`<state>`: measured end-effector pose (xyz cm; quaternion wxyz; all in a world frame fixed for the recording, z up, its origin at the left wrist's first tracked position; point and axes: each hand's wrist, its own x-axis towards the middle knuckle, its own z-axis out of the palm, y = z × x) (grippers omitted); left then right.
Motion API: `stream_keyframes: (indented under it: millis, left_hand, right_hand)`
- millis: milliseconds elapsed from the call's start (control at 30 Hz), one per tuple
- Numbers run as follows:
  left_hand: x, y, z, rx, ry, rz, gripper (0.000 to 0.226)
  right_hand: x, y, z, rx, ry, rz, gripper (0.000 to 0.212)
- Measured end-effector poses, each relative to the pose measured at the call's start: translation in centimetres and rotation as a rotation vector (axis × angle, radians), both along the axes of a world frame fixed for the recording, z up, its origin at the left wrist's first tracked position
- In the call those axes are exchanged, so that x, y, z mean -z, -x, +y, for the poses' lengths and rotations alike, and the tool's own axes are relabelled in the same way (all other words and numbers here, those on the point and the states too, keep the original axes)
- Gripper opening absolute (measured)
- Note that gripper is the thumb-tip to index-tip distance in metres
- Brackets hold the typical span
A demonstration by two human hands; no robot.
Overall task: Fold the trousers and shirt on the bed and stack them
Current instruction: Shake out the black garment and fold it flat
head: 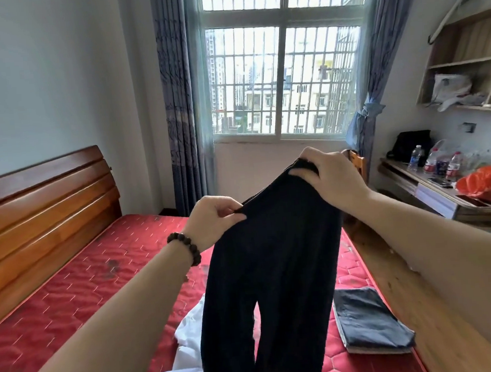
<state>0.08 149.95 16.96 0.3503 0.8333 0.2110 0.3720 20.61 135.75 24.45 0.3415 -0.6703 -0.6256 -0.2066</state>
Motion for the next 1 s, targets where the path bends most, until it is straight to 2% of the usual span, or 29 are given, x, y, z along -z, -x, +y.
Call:
stream_keyframes:
  millis: [100,333,533,767,1000]
  left_hand:
    - [1.1,0.4,0.0,0.025,0.007,0.004,0.004]
    - [5.3,0.0,-0.5,0.058,0.206,-0.124,0.012]
    - [9.4,-0.9,-3.0,0.182,0.268,-0.085,0.015]
    - [11.9,-1.2,-5.1,0.193,0.273,-0.059,0.029]
    - [14.8,-2.2,-7.6,0.182,0.414,0.019,0.018]
  right_hand:
    - [-0.4,0.8,0.4,0.062,-0.004,-0.122,0.030]
    - [1.1,2.2,1.4,0.074,-0.057,-0.154,0.026]
    - [2.1,3.2,1.1,-0.067,0.022,-0.065,0.021]
    - [2.0,2.2,-0.4,-0.077,0.019,-0.071,0.022]
    - [1.7,2.1,-2.1,-0.112,-0.023,-0.069,0.023]
